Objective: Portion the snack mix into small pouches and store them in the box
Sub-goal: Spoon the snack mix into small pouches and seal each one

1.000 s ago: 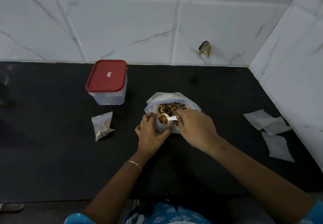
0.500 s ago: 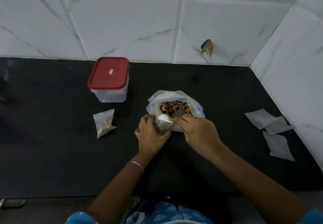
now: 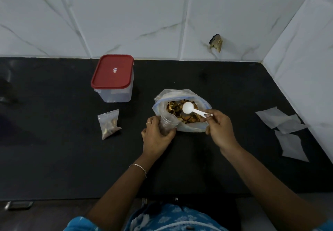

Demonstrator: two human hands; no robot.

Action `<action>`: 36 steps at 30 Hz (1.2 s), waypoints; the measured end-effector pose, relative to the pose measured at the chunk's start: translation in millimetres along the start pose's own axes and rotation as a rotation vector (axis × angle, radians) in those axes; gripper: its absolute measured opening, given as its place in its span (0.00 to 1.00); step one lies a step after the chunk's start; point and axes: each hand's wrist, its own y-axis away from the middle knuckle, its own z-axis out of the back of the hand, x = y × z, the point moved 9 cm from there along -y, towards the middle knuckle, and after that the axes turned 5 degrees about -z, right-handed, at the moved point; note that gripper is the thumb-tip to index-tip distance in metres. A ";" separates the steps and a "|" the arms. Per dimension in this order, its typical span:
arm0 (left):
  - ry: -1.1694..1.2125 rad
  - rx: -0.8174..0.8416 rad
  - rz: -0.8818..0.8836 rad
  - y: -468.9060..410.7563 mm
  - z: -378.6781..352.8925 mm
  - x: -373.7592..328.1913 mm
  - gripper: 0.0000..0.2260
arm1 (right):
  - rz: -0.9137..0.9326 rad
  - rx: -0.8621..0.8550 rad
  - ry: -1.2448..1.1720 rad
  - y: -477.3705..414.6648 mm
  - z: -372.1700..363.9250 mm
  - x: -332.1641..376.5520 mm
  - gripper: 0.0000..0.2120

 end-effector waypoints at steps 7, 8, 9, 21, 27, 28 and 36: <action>0.263 0.221 0.130 4.7 2.1 15.2 0.25 | 0.002 -0.208 0.283 -1.0 8.8 -19.6 0.04; 0.287 0.253 0.133 5.5 2.2 14.9 0.26 | 0.004 -0.229 0.310 -1.0 9.0 -20.7 0.04; 0.304 0.279 0.136 5.4 2.6 14.4 0.26 | 0.004 -0.244 0.326 -1.6 9.3 -21.2 0.05; 0.387 0.300 0.173 0.5 12.5 14.0 0.26 | 0.542 0.079 0.525 26.7 -63.3 53.3 0.16; 0.487 0.223 0.166 3.8 33.5 1.3 0.21 | 0.559 0.210 0.558 20.1 -86.3 76.3 0.07; 0.516 0.215 0.165 4.8 38.4 0.2 0.20 | 0.585 0.226 0.559 20.8 -86.9 83.1 0.06; 0.635 0.052 0.040 4.4 94.4 -31.0 0.09 | 0.823 0.205 0.493 45.6 -81.9 144.7 0.03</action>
